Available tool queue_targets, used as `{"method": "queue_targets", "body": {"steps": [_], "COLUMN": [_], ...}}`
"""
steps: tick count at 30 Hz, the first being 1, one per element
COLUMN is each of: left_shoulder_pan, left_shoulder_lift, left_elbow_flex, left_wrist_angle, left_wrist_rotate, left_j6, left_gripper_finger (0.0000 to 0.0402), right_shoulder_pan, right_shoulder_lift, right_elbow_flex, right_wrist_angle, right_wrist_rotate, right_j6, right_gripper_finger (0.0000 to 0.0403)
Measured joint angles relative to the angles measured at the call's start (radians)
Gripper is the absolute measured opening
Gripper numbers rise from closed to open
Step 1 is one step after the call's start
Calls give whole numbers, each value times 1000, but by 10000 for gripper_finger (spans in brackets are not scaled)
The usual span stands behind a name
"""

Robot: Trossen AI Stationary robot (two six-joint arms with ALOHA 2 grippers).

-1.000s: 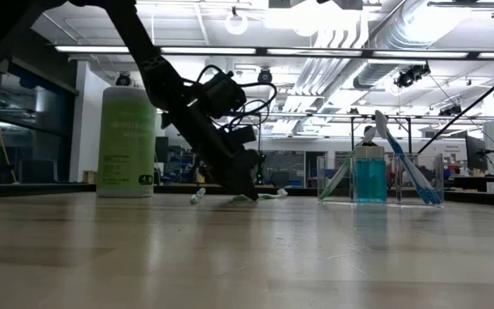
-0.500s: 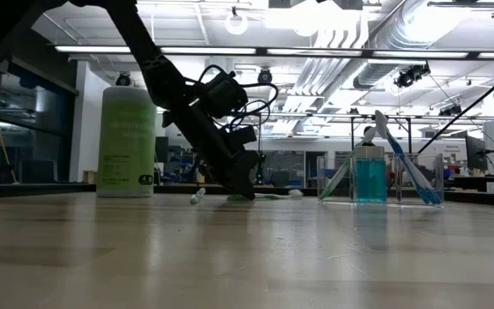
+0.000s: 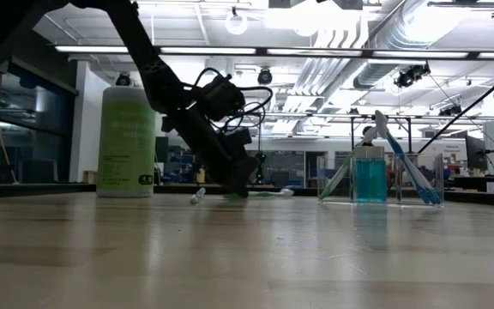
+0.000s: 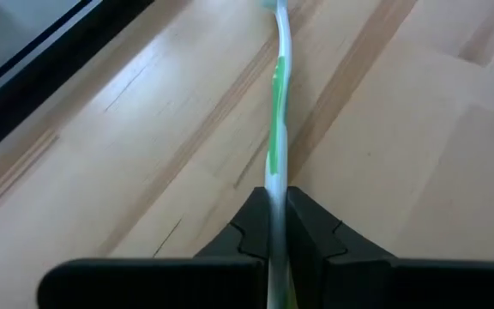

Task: Pick & Place toothbrushing station
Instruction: Put the right green toothbrush into the left of the transparent organizer

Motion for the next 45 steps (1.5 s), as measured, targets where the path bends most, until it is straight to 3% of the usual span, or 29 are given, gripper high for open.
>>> {"method": "queue_targets", "body": {"steps": [9, 15, 22, 29, 36, 45], "left_shoulder_pan": [-80, -155, -236, -299, -348, -407], "left_shoulder_lift": [-100, -216, -326, -360, -360, -360], "left_elbow_flex": [0, 1, 2, 2, 2, 2], "left_wrist_angle": [30, 15, -7, -44, -63, -60], "left_wrist_rotate": [-24, -171, -178, -178, -178, -177], "left_j6": [73, 166, 204, 220, 234, 272], "left_gripper_finger": [10, 10, 10, 10, 10, 9], "right_shoulder_pan": [0, 0, 9, 83, 140, 144], "right_shoulder_lift": [0, 0, 0, 0, 0, 13], "right_elbow_flex": [-42, -152, -325, -438, -452, -452], "right_wrist_angle": [-29, -29, 11, 146, 222, 225], "right_wrist_rotate": [0, 0, 1, -22, -29, -157], "right_j6": [19, 65, 99, -63, -203, -227], "right_gripper_finger": [107, 107, 107, 107, 107, 107]}}
